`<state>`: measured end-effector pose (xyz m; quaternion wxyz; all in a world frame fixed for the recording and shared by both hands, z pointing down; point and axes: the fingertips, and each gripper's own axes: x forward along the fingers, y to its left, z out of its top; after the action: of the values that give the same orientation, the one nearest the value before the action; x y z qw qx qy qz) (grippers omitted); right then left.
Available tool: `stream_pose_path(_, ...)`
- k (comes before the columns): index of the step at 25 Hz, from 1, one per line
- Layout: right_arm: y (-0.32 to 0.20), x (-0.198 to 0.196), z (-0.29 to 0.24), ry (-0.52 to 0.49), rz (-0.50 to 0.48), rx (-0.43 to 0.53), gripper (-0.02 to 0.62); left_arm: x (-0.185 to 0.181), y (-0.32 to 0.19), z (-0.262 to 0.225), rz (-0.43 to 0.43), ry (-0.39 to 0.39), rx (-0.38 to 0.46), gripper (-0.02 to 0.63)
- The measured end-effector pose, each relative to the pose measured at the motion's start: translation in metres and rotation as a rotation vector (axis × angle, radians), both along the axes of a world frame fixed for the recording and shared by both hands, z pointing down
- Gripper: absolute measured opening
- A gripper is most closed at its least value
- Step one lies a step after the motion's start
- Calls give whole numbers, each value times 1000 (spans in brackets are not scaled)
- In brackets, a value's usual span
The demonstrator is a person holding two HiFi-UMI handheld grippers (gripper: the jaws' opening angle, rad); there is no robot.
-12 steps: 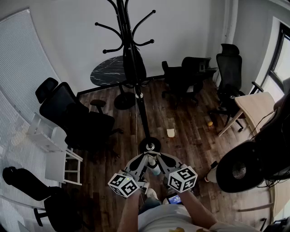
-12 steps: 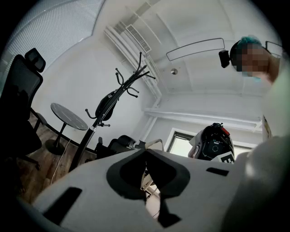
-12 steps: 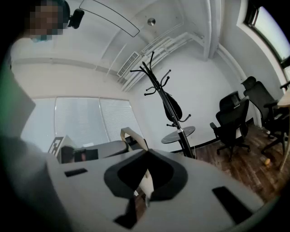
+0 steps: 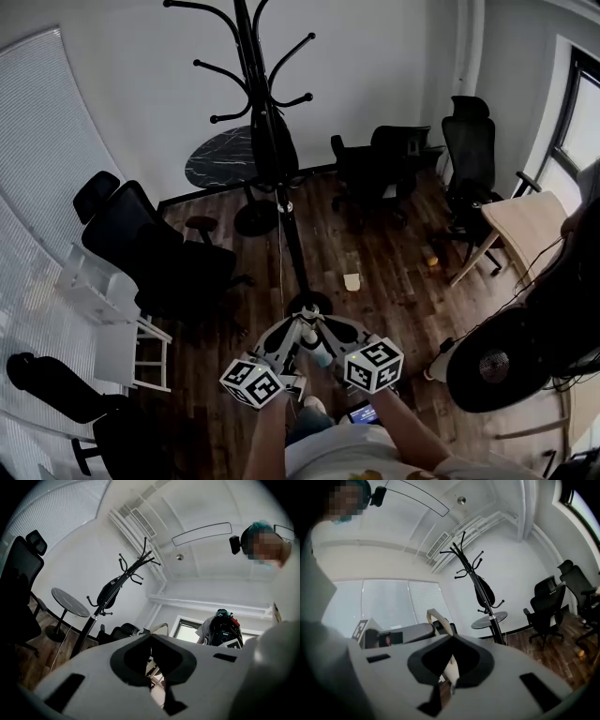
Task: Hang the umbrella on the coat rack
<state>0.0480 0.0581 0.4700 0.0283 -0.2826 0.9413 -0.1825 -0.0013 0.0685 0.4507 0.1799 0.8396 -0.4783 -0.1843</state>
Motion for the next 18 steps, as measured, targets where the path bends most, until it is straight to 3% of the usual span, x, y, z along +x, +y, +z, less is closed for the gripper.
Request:
stream_pose_path(11,-34,-5,9,-4,21,-35,14,-8,-30,10,10,72,-17,21)
stream_pose_path(18,-86,-28,17,-6,29,-38,14,-26,-86,17,38,27,-16,23)
